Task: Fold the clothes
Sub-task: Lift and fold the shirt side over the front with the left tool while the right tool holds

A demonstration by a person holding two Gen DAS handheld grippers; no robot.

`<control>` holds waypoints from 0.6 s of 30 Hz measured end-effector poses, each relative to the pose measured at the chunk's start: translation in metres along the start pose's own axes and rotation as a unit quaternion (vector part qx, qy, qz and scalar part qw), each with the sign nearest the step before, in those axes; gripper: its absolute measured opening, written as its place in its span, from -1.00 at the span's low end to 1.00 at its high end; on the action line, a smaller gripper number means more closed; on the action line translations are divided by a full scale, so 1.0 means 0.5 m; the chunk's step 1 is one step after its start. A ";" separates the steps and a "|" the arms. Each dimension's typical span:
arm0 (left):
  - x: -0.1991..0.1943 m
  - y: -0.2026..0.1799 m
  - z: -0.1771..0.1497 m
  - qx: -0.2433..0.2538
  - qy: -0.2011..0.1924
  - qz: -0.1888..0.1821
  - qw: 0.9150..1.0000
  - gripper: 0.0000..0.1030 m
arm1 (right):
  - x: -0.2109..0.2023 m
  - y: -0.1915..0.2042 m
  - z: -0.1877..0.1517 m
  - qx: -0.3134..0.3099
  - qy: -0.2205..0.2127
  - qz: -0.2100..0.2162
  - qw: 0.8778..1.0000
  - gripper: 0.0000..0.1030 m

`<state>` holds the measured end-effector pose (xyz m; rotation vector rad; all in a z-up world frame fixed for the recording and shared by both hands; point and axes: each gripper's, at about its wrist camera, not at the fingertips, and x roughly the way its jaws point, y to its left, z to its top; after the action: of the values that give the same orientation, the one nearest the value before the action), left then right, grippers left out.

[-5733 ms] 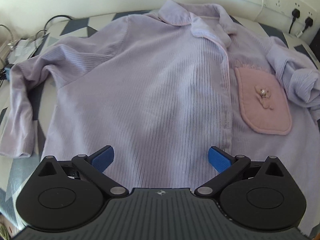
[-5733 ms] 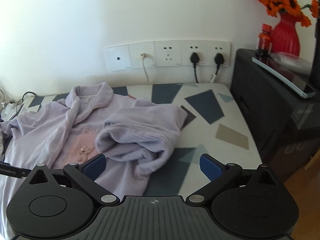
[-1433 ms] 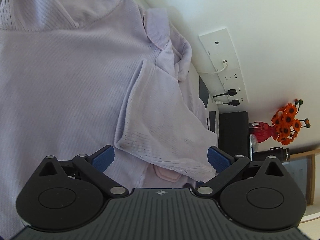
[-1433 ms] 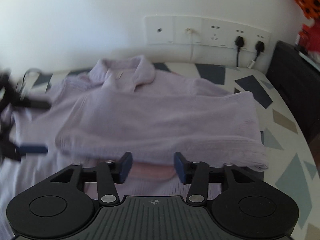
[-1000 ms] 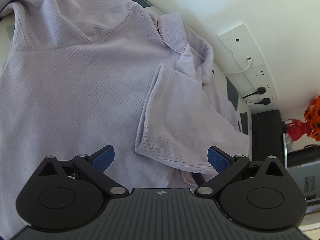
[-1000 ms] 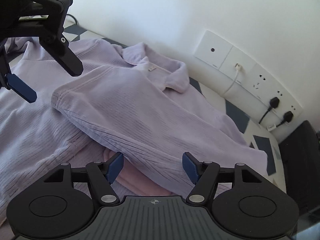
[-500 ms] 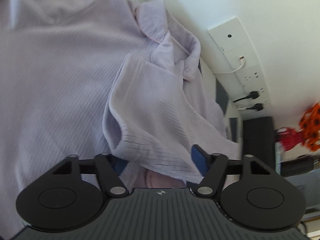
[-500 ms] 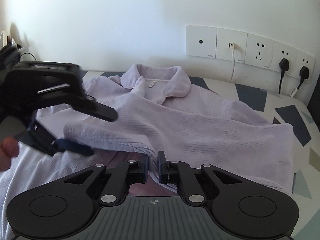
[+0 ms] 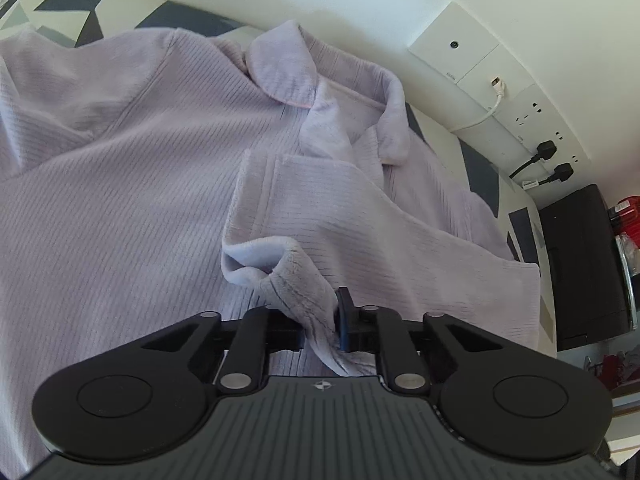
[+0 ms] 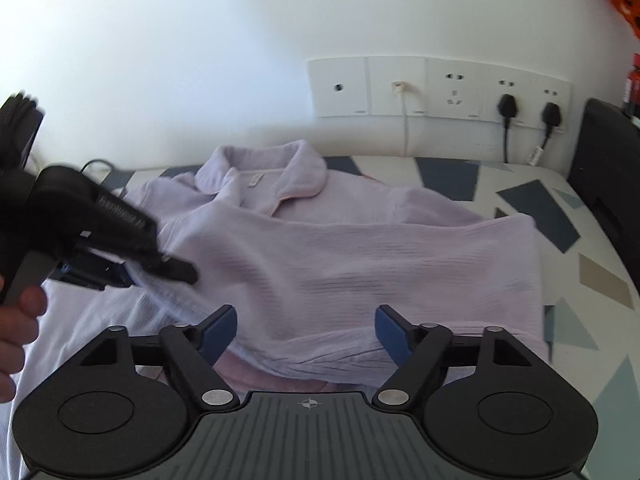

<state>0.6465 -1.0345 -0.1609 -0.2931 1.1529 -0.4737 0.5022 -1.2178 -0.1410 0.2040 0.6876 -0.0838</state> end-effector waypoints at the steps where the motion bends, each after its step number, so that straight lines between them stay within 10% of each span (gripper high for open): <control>1: -0.011 -0.004 0.005 0.005 -0.010 -0.007 1.000 -0.78 | -0.009 -0.014 0.008 0.009 -0.007 -0.009 1.000 0.46; 10: -0.155 -0.065 0.068 0.083 -0.169 -0.055 0.981 -0.82 | -0.111 -0.174 0.090 0.143 -0.063 -0.136 0.978 0.46; 18: -0.243 -0.020 0.113 0.088 -0.271 -0.031 0.958 -0.83 | -0.135 -0.155 0.037 0.072 -0.018 -0.128 0.989 0.48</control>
<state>0.6573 -0.9832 -0.0372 -0.2823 0.5635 -0.5074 0.4503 -1.2968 -0.0964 0.2516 0.6688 -0.3833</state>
